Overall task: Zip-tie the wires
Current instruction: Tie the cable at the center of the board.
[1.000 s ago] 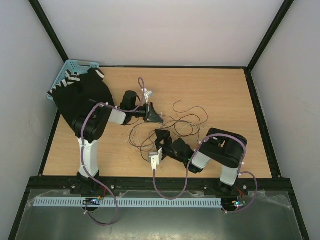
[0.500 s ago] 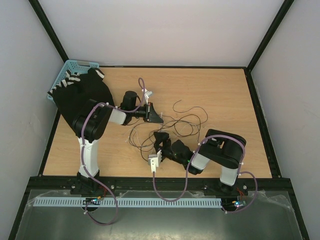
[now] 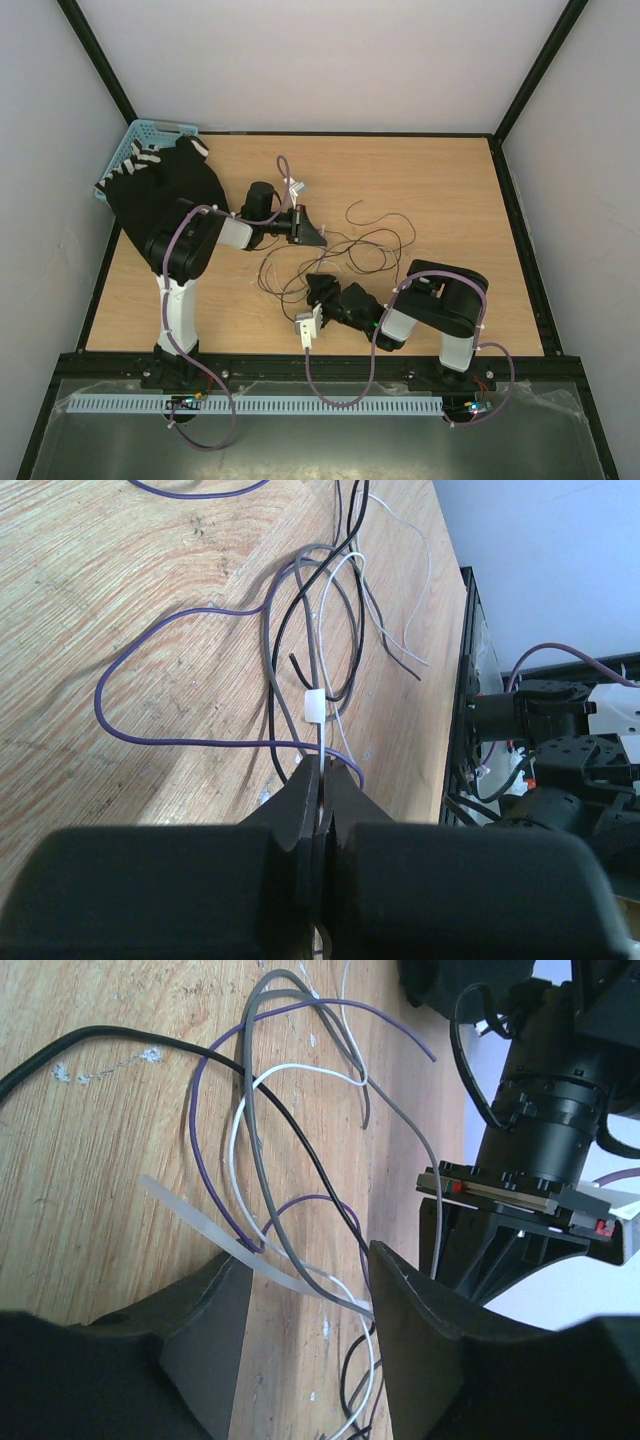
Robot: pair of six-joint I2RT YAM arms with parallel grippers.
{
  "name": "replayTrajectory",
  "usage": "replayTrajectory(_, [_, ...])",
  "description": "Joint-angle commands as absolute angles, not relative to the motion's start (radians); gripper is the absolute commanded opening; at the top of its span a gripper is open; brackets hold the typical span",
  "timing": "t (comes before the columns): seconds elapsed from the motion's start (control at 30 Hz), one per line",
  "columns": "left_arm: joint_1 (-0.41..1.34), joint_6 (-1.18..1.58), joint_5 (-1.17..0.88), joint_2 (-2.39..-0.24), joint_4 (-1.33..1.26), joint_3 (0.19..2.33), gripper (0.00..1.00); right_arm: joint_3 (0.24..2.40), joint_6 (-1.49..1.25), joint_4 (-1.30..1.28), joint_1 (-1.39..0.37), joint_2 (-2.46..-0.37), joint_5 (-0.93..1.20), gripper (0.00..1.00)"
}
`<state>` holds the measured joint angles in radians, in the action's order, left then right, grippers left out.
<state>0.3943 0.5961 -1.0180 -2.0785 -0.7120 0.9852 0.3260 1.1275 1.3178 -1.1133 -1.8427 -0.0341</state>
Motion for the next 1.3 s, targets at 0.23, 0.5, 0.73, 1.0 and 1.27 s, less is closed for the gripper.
replayTrajectory(0.23, [0.396,0.597,-1.043,-2.095,-0.722,1.011,0.00,0.347,1.061,1.266,-1.122,-1.837,-0.033,0.23])
replayTrajectory(0.5, [0.396,0.594,-1.049,-2.091,-0.722,1.008,0.00,0.352,0.955,1.208,-1.122,-1.784,-0.004,0.01])
replayTrajectory(0.73, [0.396,0.590,-1.054,-2.080,-0.722,1.003,0.00,0.391,0.775,1.000,-1.062,-1.696,0.174,0.00])
replayTrajectory(1.0, [0.399,0.593,-1.059,-2.073,-0.721,1.000,0.00,0.476,0.623,0.761,-0.960,-1.639,0.374,0.00])
replayTrajectory(1.27, [0.403,0.560,-1.063,-2.032,-0.722,0.976,0.00,0.548,0.446,0.599,-0.837,-1.616,0.561,0.00])
